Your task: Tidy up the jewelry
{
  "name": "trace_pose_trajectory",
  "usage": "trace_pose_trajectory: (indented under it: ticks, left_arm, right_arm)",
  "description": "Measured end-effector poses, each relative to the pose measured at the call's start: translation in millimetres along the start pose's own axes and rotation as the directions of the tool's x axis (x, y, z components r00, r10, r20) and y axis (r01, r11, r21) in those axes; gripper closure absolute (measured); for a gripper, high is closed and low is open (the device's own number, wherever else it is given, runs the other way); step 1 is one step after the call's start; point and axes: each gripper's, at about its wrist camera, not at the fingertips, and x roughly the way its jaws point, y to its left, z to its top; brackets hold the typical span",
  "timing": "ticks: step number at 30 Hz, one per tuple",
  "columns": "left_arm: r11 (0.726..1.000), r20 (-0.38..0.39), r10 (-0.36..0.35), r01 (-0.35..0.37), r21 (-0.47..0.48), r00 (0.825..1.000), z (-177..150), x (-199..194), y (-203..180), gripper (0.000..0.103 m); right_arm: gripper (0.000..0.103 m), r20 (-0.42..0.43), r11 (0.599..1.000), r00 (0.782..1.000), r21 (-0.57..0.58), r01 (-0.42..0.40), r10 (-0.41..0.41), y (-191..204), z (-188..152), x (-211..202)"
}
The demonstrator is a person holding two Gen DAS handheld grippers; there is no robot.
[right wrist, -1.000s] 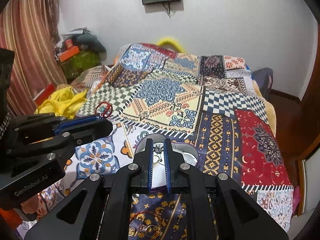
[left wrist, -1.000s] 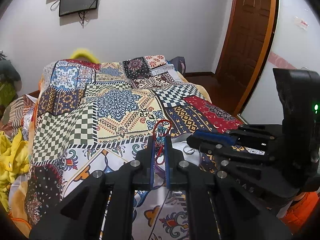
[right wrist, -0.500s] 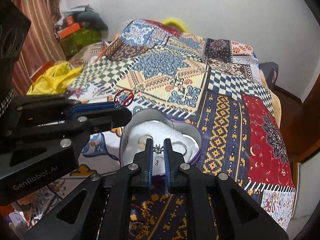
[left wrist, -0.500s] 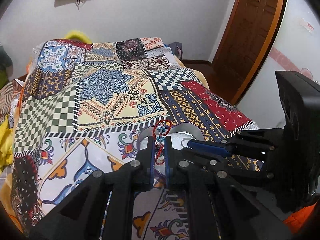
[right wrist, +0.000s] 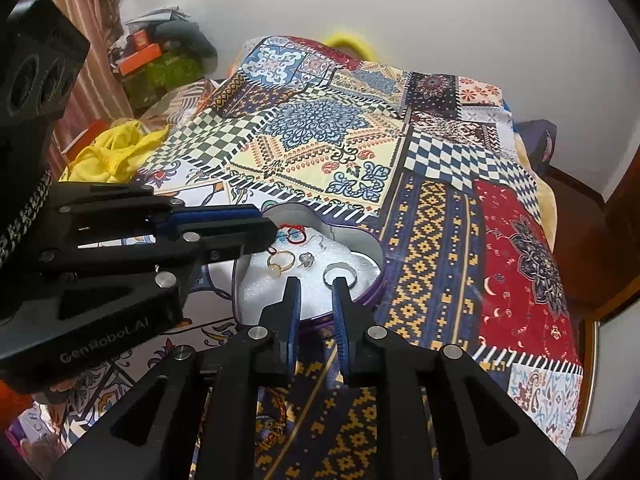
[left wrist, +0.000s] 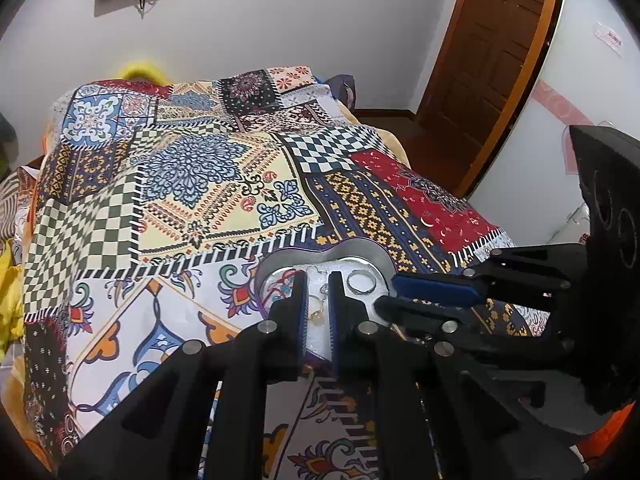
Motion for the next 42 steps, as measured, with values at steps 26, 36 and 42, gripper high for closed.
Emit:
trace_pose_trajectory:
  ticks: [26,36,42]
  left_arm:
    - [0.991,0.074,0.11,-0.115,0.063,0.991,-38.0,-88.6,-26.8,0.059]
    - [0.993,0.018,0.104,-0.105,0.059,0.994,-65.7,-89.7,-31.3,0.057]
    - [0.992,-0.029,0.098,-0.095,0.079,0.995,-82.4,-76.5,-36.8,0.057]
  right_arm:
    - [0.065,0.127,0.997,0.989,0.033,0.069,-0.072,21.4,-18.6,-78.6]
    - [0.065,0.118,0.995,0.99,0.076,0.065,-0.074,21.2,-43.2,-86.0]
    - [0.065,0.076,0.991,0.995,0.116,0.059,-0.068,15.7,-60.9,-76.4]
